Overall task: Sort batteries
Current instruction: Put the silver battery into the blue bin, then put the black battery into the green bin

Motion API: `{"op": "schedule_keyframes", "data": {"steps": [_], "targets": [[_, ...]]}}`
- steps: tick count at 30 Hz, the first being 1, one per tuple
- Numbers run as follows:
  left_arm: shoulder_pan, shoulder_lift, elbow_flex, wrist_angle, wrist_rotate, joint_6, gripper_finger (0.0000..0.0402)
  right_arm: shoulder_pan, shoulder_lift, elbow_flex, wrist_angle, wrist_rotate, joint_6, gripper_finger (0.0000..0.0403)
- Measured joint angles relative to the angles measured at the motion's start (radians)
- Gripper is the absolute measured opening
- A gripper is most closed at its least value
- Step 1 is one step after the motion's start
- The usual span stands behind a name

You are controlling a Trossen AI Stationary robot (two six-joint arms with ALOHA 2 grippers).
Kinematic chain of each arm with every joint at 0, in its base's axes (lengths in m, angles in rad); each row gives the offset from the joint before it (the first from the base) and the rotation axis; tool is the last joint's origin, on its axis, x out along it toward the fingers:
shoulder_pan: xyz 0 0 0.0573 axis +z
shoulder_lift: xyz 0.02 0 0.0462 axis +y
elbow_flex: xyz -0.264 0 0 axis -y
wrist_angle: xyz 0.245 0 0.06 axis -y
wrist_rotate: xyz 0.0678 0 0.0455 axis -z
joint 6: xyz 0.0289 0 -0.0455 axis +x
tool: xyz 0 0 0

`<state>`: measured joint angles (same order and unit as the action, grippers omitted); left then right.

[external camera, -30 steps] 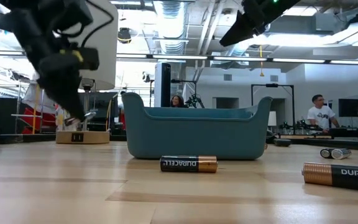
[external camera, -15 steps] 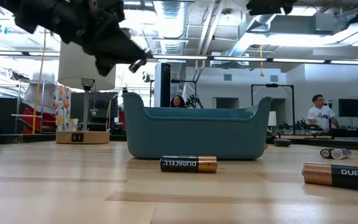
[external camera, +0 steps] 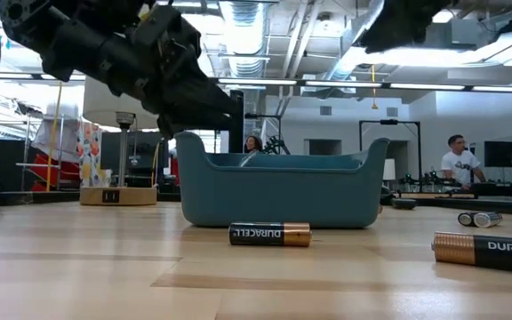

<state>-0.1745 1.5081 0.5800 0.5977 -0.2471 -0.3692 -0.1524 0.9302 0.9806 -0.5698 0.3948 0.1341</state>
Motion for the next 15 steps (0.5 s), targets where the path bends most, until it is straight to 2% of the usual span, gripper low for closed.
{"op": "schedule_keyframes", "data": {"steps": [3,6,10,15], "targets": [[-0.003,-0.018,0.000,0.004,-0.009,0.015,0.0187,0.000,0.050,0.000,-0.039,-0.001,0.072,0.0224],[-0.026,-0.065,0.000,0.007,-0.076,0.068,0.0184,0.003,0.105,-0.013,-0.073,-0.002,0.124,0.0224],[-0.071,-0.139,0.000,-0.007,-0.186,0.164,0.0176,0.011,0.150,-0.110,0.006,-0.014,0.161,0.0224],[-0.088,-0.200,0.000,-0.054,-0.211,0.189,0.0173,-0.027,0.215,-0.210,0.084,-0.017,0.256,0.0224]]}}
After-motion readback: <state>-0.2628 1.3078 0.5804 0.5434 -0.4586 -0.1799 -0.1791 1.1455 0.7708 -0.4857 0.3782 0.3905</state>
